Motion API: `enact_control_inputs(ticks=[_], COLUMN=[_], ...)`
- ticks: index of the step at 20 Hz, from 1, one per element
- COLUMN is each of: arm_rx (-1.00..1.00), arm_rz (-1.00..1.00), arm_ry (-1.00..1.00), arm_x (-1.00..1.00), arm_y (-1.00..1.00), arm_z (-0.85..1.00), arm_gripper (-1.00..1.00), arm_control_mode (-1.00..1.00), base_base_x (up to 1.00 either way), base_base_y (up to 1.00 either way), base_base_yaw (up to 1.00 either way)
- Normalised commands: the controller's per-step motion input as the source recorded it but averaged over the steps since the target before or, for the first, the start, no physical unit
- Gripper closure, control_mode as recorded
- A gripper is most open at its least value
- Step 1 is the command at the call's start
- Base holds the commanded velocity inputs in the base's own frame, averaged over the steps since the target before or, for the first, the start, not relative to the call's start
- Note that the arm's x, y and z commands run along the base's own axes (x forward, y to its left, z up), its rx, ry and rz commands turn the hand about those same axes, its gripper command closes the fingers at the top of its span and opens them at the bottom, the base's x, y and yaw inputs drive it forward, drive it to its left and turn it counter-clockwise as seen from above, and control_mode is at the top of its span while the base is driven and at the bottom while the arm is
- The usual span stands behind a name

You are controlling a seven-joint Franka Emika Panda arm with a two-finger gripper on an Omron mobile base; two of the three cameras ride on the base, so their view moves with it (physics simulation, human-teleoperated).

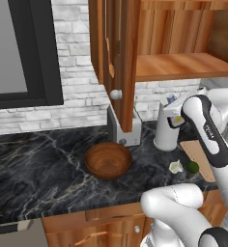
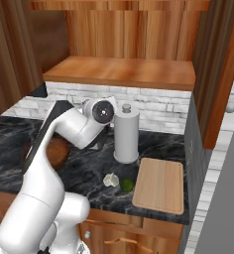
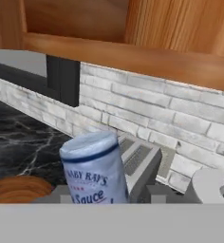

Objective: Open the cabinet. Place the bowl and condiment on the counter. Then place the lime and garlic on the cutting board.

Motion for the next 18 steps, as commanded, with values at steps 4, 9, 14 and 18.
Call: enact_control_inputs(ticks=[4,9,14,18], arm_rx=[0.0,0.0,0.05,0.08], arm_rz=[0.08,0.08,0.08,0.08], arm_ry=[0.04,0.01,0.01,0.0], arm_x=[0.03,0.04,0.03,0.07], arm_y=[0.3,0.29,0.06,0.06], arm_z=[-0.62,-0.57,-0.48,-0.38], arm_gripper=[1.0,1.0,1.0,1.0], arm_control_mode=[-1.0,-1.0,-1.0,-1.0], base_base_x=[0.0,0.0,0.0,0.0], base_base_y=[0.0,0.0,0.0,0.0], base_base_yaw=[0.0,0.0,0.0,0.0])
